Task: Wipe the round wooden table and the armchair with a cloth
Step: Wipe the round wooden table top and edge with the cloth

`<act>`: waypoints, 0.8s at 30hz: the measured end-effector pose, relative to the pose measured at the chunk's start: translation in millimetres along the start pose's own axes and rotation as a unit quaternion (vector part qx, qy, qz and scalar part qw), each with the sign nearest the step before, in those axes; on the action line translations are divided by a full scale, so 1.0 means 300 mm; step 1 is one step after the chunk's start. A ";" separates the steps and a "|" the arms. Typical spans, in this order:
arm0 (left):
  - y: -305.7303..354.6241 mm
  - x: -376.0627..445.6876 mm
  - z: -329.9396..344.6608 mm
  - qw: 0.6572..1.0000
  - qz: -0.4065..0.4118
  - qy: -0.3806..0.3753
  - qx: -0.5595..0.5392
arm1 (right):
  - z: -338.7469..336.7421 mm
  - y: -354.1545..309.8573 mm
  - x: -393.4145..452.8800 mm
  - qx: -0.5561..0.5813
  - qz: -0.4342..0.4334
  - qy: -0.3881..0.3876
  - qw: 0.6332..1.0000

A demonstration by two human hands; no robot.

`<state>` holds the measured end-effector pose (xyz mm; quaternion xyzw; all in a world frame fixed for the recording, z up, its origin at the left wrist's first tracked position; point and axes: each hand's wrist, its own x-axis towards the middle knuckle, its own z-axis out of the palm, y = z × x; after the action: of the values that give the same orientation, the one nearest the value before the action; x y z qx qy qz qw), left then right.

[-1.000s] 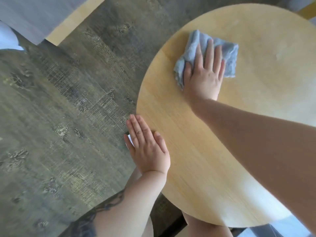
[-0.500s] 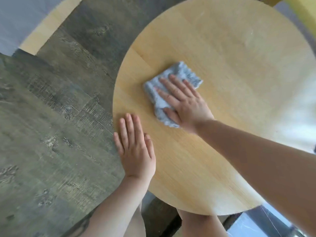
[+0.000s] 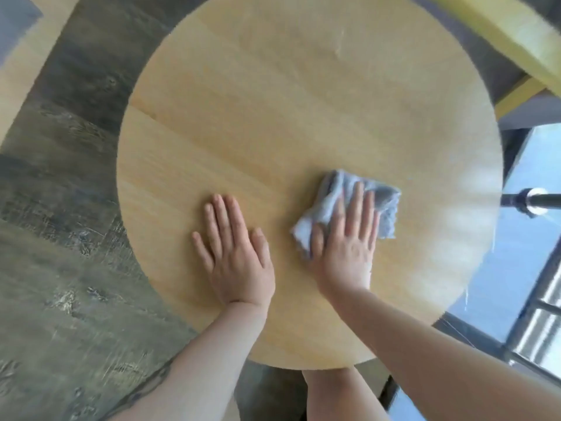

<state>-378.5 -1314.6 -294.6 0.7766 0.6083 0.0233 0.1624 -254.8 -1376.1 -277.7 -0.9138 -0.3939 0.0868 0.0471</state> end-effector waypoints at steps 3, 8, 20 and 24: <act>-0.057 0.027 -0.013 0.999 -0.021 0.017 0.017 | -0.001 0.052 0.074 -0.052 -0.449 -0.107 0.885; 0.054 0.039 -0.011 0.999 0.031 0.009 -0.018 | -0.026 0.236 0.211 0.035 0.228 0.028 0.973; 0.537 0.194 0.135 0.972 0.234 -0.005 0.008 | -0.082 0.371 0.362 0.044 0.118 0.013 0.992; 0.577 0.192 0.153 0.979 0.204 0.005 0.004 | -0.091 0.491 0.443 -0.021 -0.226 -0.027 0.974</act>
<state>-190.8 -1305.9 -298.6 0.8849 0.4381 0.0572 0.1477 -55.0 -1380.9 -289.7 -0.7992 -0.5932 0.0903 0.0360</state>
